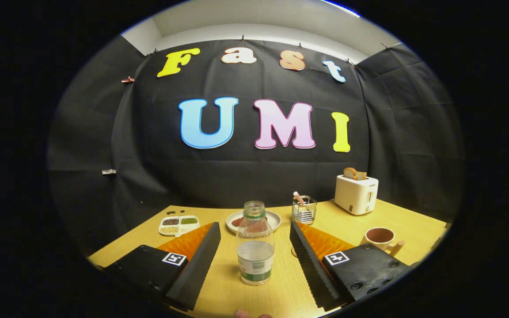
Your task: Take the bottle from table, then pour the juice into the cup, finally place the bottle on the coaster
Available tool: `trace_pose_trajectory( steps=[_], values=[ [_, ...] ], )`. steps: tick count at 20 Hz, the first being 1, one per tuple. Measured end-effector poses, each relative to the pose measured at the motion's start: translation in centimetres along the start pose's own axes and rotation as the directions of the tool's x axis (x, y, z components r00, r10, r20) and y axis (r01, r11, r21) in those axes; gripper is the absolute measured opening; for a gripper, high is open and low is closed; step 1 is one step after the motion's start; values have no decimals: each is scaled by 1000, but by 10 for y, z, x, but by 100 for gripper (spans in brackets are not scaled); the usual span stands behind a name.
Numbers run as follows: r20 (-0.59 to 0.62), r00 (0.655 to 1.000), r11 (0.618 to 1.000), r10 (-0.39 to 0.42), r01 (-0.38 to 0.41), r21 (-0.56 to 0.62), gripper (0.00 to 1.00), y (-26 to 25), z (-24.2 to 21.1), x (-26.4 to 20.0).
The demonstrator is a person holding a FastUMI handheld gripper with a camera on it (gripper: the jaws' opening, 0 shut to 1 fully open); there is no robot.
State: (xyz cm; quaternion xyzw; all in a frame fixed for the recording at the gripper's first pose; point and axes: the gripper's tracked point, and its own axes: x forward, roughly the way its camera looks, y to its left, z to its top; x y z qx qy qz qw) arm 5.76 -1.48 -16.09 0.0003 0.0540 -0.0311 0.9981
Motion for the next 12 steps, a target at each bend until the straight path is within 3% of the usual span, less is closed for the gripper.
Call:
trace_pose_trajectory(
  steps=[11, 12],
  values=[
    [-7, 1000, 1000, -18, 18, -3, 97, 1, -74, 49],
    [-8, 1000, 1000, -10, 10, -2, 92, 3, -76, 51]
  ],
)
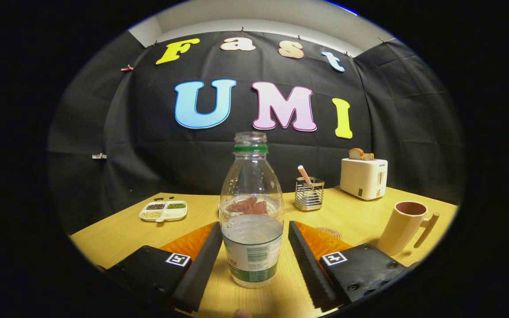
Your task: Take the bottle from table, then pour the juice into the cup, finally place the bottle on the coaster
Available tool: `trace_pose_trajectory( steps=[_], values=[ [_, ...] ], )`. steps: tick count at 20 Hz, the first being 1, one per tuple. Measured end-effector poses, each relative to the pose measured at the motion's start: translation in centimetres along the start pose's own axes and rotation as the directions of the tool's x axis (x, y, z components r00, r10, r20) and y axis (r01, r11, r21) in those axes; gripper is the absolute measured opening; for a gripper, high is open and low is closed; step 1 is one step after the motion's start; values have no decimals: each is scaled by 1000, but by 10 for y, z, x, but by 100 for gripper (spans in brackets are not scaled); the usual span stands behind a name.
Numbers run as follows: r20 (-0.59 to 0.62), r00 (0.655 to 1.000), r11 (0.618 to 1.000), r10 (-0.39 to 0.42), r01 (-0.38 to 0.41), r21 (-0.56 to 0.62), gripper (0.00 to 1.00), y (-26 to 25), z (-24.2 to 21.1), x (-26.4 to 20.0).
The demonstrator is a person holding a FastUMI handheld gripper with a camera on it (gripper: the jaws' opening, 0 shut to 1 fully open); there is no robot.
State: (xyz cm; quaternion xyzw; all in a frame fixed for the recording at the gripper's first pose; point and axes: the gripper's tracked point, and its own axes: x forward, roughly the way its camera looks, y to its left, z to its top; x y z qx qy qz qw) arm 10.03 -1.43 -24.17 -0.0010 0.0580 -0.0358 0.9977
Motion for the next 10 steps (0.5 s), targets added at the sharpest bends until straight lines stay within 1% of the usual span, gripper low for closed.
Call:
trace_pose_trajectory(
  steps=[1, 2, 6, 8, 10],
  values=[
    [1, 1000, 1000, 2, -2, 0, 87, 1, -1, 2],
    [6, 1000, 1000, -3, 3, 2, 78, 0, 1, 3],
    [-16, 1000, 999, -9, 9, 49, 74, -1, 8, -2],
    [-16, 1000, 997, -9, 10, 79, 74, -4, 24, -9],
    [-25, 1000, 990, -7, 10, 137, 73, -9, 38, -15]
  ],
)
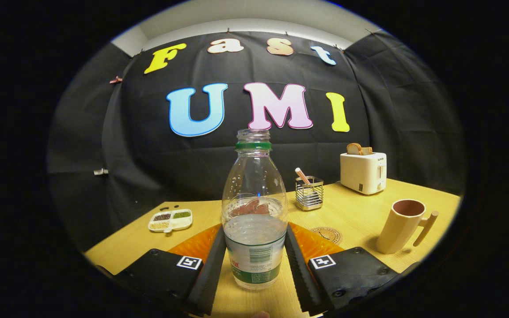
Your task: Take the bottle from table, then pour the juice into the cup, finally place the bottle on the coaster
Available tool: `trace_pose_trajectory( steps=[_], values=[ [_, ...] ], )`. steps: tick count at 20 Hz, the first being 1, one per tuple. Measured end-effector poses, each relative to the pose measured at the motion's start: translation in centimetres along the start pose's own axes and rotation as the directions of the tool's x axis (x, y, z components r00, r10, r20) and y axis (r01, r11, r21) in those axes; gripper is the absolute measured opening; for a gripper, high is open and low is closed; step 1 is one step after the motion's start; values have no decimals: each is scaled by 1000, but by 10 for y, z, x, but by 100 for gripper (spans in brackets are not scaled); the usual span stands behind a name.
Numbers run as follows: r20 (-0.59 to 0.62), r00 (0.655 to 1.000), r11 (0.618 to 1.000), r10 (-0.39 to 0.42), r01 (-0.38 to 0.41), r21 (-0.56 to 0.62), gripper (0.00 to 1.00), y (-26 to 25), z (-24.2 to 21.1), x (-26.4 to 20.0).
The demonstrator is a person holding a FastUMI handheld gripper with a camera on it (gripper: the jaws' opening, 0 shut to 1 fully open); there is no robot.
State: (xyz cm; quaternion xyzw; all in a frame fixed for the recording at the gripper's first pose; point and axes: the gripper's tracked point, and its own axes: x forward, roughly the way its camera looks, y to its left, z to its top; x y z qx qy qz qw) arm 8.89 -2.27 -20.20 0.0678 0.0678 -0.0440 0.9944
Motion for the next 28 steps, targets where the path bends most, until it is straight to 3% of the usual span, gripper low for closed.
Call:
trace_pose_trajectory(
  steps=[4, 8, 12, 17, 22, 28],
  values=[
    [-15, 1000, 981, 12, -9, 196, 73, -14, 25, -13],
    [-61, 997, 918, 39, -12, 396, 73, -33, 27, -20],
    [-93, 994, 808, 59, 8, 589, 73, -54, 20, -20],
    [-106, 992, 661, 70, 33, 750, 73, -74, 14, -17],
    [-104, 994, 479, 27, 78, 874, 73, -96, 14, -15],
    [-101, 995, 321, 11, 92, 943, 73, -106, 13, -14]
  ],
)
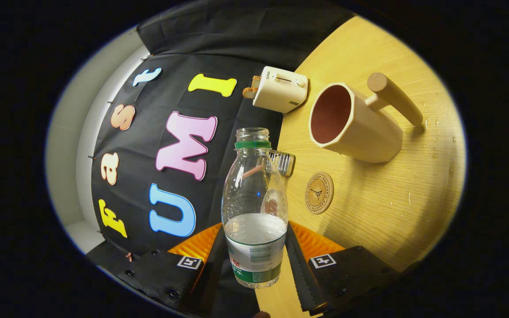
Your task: Take the bottle from table, then pour the juice into the cup, finally place the bottle on the coaster
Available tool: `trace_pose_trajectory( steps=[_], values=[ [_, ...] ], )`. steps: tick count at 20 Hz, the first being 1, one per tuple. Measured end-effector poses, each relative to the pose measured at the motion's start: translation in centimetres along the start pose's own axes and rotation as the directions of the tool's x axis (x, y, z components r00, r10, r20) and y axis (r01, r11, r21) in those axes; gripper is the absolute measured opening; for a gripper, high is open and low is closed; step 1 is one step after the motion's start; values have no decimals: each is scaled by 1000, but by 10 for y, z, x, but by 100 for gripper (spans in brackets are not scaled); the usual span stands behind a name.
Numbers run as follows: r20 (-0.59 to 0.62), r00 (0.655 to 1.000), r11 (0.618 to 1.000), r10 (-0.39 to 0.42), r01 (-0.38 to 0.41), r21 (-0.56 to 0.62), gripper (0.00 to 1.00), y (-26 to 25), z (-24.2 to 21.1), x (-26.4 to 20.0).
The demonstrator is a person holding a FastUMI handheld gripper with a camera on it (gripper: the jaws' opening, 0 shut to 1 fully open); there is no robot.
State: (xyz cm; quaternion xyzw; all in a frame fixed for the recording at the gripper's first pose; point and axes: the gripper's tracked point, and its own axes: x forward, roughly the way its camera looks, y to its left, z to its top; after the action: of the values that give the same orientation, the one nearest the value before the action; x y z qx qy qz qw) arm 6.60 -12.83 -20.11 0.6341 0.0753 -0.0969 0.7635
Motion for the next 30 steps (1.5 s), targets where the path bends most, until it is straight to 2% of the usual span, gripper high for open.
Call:
trace_pose_trajectory(
  steps=[6, 13, 30],
  values=[
    [-12, 1000, 992, -19, 21, 128, 73, -11, 6, 5],
    [-8, 1000, 957, -21, 23, 290, 73, -10, 11, 10],
    [47, 999, 906, -9, -12, 422, 73, 2, 24, 6]
  ],
)
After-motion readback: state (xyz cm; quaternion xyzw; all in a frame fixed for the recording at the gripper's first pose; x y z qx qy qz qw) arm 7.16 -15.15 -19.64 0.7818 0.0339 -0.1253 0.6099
